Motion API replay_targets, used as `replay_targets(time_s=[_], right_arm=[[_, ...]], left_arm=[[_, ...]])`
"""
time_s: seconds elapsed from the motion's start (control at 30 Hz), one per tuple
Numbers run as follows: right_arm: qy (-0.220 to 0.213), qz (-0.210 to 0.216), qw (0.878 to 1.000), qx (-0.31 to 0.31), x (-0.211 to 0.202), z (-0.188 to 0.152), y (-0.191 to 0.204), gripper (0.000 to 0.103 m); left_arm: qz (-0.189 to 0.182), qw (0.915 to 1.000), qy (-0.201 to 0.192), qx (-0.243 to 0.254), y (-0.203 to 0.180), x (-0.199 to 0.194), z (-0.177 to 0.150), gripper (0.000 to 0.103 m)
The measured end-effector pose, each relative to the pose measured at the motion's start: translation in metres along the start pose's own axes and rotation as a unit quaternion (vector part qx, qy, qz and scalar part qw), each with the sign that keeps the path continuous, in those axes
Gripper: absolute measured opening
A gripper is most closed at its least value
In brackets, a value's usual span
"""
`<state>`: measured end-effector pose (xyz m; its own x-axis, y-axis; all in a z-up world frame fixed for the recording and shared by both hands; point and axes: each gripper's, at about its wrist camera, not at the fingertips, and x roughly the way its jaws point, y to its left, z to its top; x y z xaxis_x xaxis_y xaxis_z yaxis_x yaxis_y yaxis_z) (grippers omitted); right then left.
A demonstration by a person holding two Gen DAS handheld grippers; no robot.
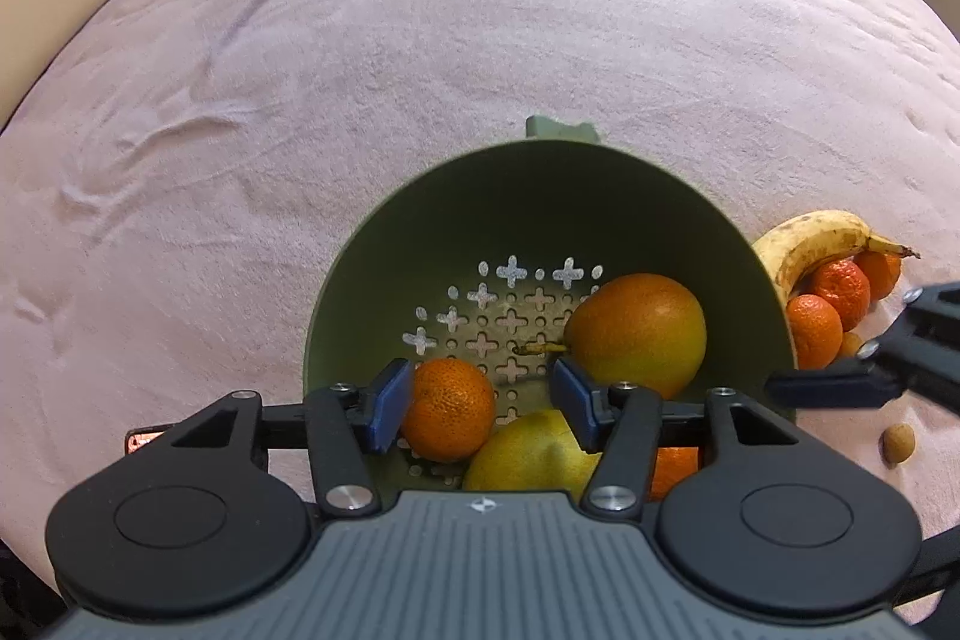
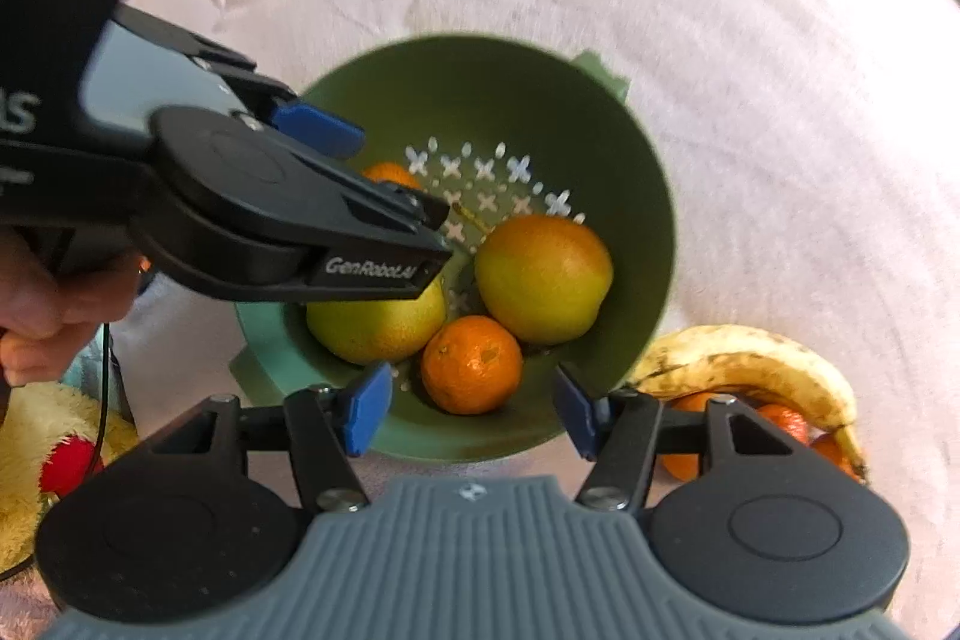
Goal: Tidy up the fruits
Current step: 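Withdraw both open tools from the colander toward the remaining fruit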
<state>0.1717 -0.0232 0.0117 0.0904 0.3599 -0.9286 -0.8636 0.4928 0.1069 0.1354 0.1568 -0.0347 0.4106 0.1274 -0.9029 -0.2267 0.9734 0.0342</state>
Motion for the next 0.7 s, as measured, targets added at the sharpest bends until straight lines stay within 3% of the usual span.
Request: replay_targets(time_s=[0.3, 0.5, 0.7], right_arm=[[-0.1, -0.064, 0.991, 0.068, -0.053, -0.032, -0.012, 0.065], [-0.146, -0.106, 0.97, 0.164, -0.074, -0.077, -0.033, 0.065], [-0.159, -0.146, 0.947, 0.238, -0.085, -0.121, -0.046, 0.068]], left_arm=[[-0.013, 0.9971, -0.066, 0.035, -0.019, -0.034, -0.002, 0.065], [-0.046, 0.9893, -0.122, 0.067, -0.043, -0.058, -0.009, 0.065], [-0.095, 0.9815, -0.139, 0.091, -0.071, -0.07, -0.024, 0.065]])
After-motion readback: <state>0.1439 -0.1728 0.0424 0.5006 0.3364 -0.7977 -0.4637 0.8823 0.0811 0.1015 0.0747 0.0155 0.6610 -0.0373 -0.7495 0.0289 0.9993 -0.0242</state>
